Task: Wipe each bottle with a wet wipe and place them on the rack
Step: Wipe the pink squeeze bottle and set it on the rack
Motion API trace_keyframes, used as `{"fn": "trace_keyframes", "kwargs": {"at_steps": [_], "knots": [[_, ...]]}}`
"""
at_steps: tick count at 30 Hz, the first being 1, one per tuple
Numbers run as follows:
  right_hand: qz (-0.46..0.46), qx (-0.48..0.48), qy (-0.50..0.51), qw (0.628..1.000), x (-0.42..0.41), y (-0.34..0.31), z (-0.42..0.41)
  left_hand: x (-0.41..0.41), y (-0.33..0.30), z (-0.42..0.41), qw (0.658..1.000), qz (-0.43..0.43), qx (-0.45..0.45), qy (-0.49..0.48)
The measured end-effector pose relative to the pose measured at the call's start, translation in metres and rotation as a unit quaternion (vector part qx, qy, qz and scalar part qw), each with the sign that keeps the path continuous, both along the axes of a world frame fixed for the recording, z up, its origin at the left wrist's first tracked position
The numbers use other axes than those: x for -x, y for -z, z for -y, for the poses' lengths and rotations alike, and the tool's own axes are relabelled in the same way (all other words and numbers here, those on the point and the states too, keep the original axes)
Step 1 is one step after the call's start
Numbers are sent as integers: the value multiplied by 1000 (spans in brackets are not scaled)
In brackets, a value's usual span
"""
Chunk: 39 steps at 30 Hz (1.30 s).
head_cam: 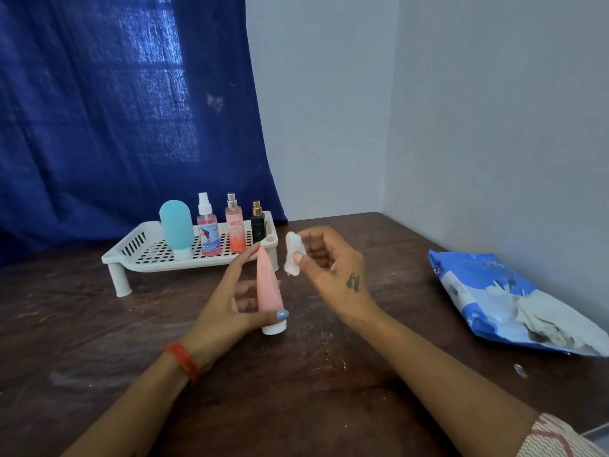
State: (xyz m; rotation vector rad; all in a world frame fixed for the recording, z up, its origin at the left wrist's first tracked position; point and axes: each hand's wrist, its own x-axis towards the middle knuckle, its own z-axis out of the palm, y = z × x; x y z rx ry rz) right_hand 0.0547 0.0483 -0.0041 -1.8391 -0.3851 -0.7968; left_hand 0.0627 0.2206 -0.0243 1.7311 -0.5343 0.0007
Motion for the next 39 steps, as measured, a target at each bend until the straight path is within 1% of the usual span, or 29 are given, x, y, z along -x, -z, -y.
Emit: {"fn": "trace_keyframes", "kwargs": {"at_steps": [4, 6, 8, 10, 18, 25, 28, 31, 33, 35, 39], "knots": [[13, 22, 13, 1000, -4, 3, 2, -2, 1, -1, 999, -24, 16, 40], [51, 48, 14, 997, -7, 8, 0, -3, 2, -2, 998, -25, 14, 55], [95, 96, 24, 991, -8, 12, -3, -4, 2, -2, 997, -27, 11, 65], [115, 130, 36, 984, -9, 14, -5, -4, 1, -2, 997, -31, 12, 64], [119, 150, 44, 980, -12, 17, -6, -2, 0, -1, 999, 8, -32, 27], [107, 149, 97, 978, -19, 21, -1, -5, 1, -3, 999, 17, -35, 26], [144, 198, 89, 965, -15, 20, -5, -4, 2, -3, 998, 27, -40, 31], [204, 276, 73, 937, -9, 17, -9, -5, 3, -3, 999, 25, -32, 19], [219, 308, 73, 923, -6, 16, -10, -5, 4, -3, 999, 27, -31, 19], [205, 295, 91, 929, -8, 16, -8, -5, 3, -3, 999, 30, -32, 19], [151, 224, 113, 956, -13, 19, -5, -5, 2, -3, 998, 35, -38, 28]]}}
